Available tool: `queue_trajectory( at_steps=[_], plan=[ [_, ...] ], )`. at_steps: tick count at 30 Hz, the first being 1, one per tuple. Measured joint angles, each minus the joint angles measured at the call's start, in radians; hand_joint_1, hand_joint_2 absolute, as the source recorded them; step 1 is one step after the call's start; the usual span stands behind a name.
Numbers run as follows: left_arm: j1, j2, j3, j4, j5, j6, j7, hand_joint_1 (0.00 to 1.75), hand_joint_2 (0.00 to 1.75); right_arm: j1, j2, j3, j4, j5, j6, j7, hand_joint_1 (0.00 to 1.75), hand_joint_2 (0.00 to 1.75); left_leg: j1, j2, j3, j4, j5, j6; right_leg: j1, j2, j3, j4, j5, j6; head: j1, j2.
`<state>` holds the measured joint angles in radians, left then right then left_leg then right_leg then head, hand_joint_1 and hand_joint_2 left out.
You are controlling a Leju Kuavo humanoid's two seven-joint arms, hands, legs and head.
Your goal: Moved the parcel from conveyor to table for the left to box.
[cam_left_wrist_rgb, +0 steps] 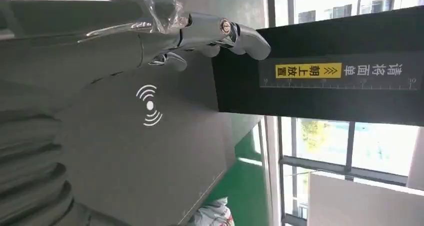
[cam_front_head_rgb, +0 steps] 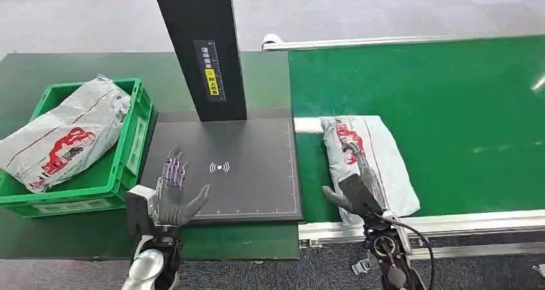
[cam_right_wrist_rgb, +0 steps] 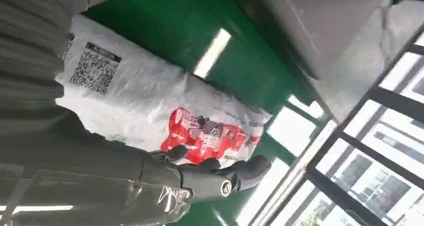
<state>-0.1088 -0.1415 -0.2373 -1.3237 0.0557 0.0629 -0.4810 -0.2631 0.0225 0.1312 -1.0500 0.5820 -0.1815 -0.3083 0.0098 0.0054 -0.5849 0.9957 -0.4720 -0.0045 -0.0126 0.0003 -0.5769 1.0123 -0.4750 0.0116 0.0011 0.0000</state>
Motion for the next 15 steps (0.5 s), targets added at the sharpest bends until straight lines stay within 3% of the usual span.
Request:
queue_trajectory(
  at_steps=[4, 8, 14, 15],
  plan=[
    [-0.017, -0.004, -0.003, 0.014, 0.004, -0.008, 0.002, 0.0, 1.75, -0.104, -0.005, 0.0, 0.193, 0.084, -0.05, 0.02, 0.0, 1.75, 0.0, 0.0, 0.001, 0.0, 0.001, 0.0, 0.0, 0.0, 0.0, 0.0, 0.0, 0.0, 0.0, 0.0],
    [-0.04, -0.011, -0.01, 0.029, 0.005, -0.014, 0.003, 0.0, 1.75, -0.189, -0.008, -0.007, 0.373, 0.068, -0.017, 0.013, 0.0, 1.75, 0.0, 0.0, 0.001, 0.0, 0.001, 0.0, 0.0, 0.0, 0.001, 0.0, 0.001, 0.0, 0.0, 0.0],
    [-0.063, -0.018, -0.011, 0.046, 0.011, -0.017, 0.004, 0.0, 1.75, -0.262, -0.003, -0.002, 0.579, 0.138, 0.019, 0.156, 0.0, 1.75, 0.0, -0.001, 0.001, 0.0, 0.0, 0.0, 0.0, 0.0, 0.0, 0.0, 0.0, 0.0, 0.0, 0.0],
    [-0.066, -0.018, -0.013, 0.049, 0.017, -0.017, 0.004, 0.0, 1.75, -0.269, -0.001, -0.002, 0.602, 0.139, 0.036, 0.195, 0.35, 1.75, 0.0, 0.0, 0.001, 0.0, 0.0, 0.0, 0.0, 0.0, 0.0, 0.0, 0.0, 0.0, 0.0, 0.0]
  ],
)
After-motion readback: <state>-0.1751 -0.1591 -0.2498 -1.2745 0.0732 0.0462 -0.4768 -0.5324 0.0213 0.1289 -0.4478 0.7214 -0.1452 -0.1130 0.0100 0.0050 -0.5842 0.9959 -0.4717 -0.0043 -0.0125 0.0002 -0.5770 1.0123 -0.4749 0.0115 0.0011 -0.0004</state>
